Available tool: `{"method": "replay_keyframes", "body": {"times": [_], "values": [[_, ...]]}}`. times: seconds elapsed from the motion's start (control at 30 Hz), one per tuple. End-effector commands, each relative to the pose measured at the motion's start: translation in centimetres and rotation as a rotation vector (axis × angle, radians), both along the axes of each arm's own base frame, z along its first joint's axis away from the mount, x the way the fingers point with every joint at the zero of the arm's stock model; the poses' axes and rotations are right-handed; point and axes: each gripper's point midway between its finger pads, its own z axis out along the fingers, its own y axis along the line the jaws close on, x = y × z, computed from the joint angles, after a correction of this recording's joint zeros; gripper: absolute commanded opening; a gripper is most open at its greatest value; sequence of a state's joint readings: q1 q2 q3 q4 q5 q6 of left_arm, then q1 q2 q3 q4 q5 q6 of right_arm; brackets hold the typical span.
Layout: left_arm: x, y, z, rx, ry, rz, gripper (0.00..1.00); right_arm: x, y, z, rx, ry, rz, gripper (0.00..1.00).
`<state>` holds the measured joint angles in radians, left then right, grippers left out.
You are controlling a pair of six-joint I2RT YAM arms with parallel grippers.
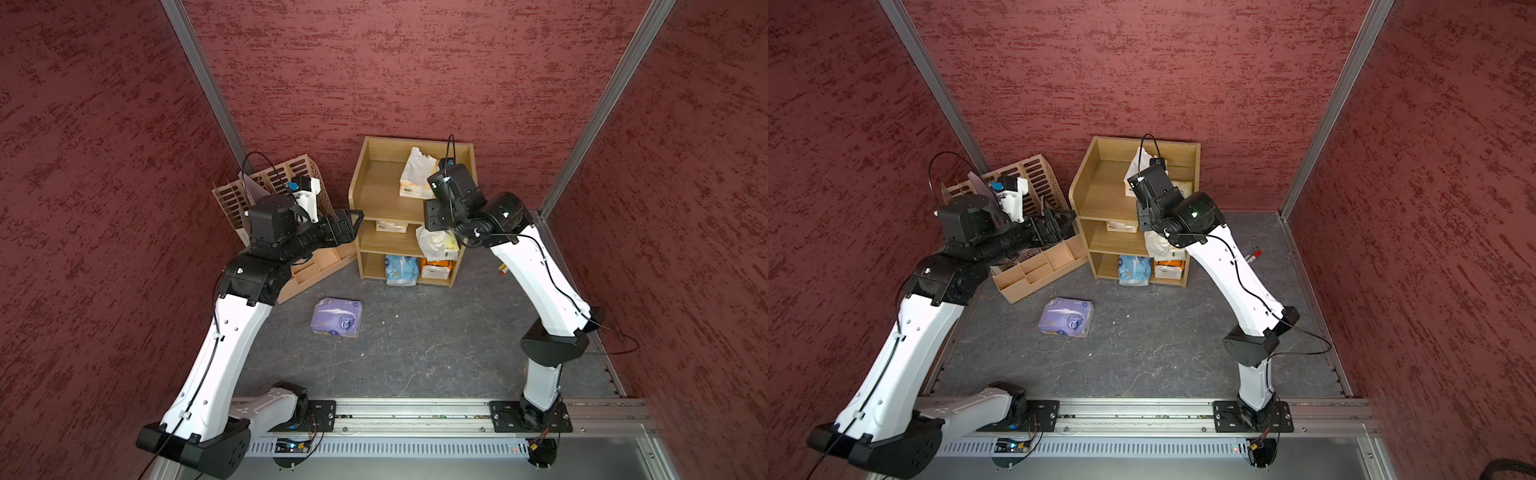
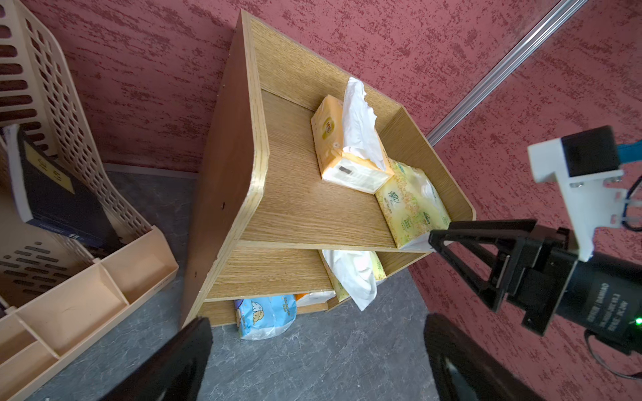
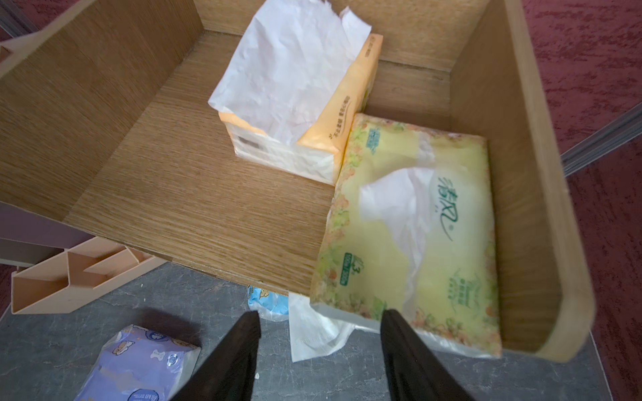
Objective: Remove the tissue boxes from the shelf
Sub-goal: Adjust the box of tissues on the shelf.
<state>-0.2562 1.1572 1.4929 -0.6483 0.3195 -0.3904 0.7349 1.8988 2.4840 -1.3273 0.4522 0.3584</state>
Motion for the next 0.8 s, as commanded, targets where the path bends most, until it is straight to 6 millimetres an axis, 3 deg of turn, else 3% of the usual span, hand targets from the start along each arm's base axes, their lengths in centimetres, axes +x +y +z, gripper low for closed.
{"method": "replay_keyframes", "body": {"times": [0.0,0.3,0.37,0.47,0.53,0.63,0.7,0.77], "values": [[0.4,-1.0,2.2,-0.041,-0.043,-0.051,1.0,0.8,2.5,-1.6,0.056,0.041,0.06,0.58],[0.3,-0.2,2.1,-0.032,-0.056,-0.009,1.0,1.2,7.7,-1.1,0.235,0.04,0.186,0.58],[0.2,-0.4,1.8,-0.033,-0.046,-0.021,1.0,0.8,8.6,-0.1,0.274,0.02,0.219,0.58],[0.3,-0.6,1.4,-0.036,-0.036,-0.031,1.0,-0.1,9.1,3.1,0.348,-0.039,0.267,0.58],[0.4,-0.7,1.4,-0.037,-0.038,-0.041,1.0,-0.6,7.7,5.4,0.374,-0.088,0.235,0.58],[0.6,-0.9,1.7,-0.042,-0.043,-0.048,1.0,-1.8,4.2,8.7,0.384,-0.175,0.15,0.59],[0.7,-1.0,1.8,-0.05,-0.045,-0.05,1.0,-2.9,1.2,9.6,0.375,-0.204,0.071,0.58],[0.7,-1.1,1.8,-0.057,-0.043,-0.056,1.0,-3.6,-1.9,8.8,0.37,-0.18,-0.025,0.57]]}}
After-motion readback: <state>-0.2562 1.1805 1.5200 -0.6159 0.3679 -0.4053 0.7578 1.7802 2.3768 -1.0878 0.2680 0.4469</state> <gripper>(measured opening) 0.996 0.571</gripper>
